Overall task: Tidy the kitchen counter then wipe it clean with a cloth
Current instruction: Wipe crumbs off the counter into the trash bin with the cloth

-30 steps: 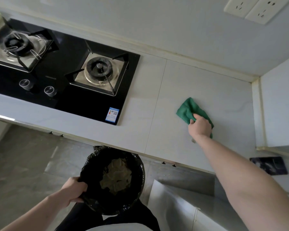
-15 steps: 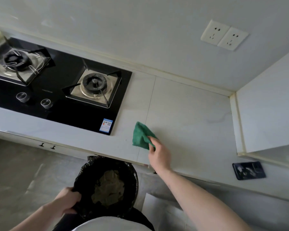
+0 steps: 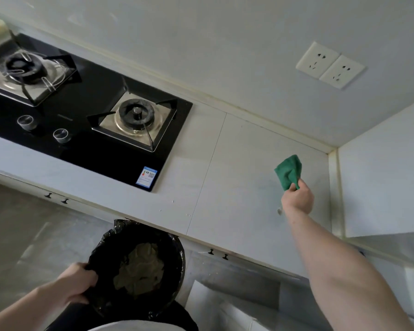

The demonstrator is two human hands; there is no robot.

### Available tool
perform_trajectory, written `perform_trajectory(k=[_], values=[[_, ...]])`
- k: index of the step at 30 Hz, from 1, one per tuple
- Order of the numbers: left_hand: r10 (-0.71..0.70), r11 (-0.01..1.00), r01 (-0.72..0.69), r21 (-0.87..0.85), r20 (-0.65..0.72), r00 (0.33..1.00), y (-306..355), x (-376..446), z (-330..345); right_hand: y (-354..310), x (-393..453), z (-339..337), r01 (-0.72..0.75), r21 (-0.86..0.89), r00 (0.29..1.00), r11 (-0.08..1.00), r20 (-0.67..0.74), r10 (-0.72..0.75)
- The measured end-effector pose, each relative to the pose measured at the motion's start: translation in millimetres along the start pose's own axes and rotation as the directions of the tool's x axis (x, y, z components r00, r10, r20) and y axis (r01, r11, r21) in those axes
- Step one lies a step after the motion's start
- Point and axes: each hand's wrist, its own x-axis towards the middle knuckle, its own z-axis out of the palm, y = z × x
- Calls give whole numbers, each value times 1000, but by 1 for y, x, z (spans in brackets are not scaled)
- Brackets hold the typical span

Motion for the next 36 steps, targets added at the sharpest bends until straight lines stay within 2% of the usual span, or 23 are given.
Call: perform_trajectory(k=[10,15,19,24,31,36], values=[[-53,998,53,-34,-10,999,-6,16,8,-5,45,52,-25,-80,989,996,144,36],[-85,995,86,-55,7,996,-8,22,5,-1,35,90,-35,-145,980,989,189,63],[-71,995,73,-70,20,997,-4,15,6,-8,3,103,47,-70,986,996,163,-36],[-56,995,59,-79,33,998,3,4,4,-39,-46,107,126,-9,965,992,231,-121],[-36,996,42,-80,80,996,0,2,-1,-60,-117,115,366,18,870,931,350,-348],[-22,997,29,-65,94,995,-5,5,-4,-67,-172,110,438,23,818,899,405,-409]])
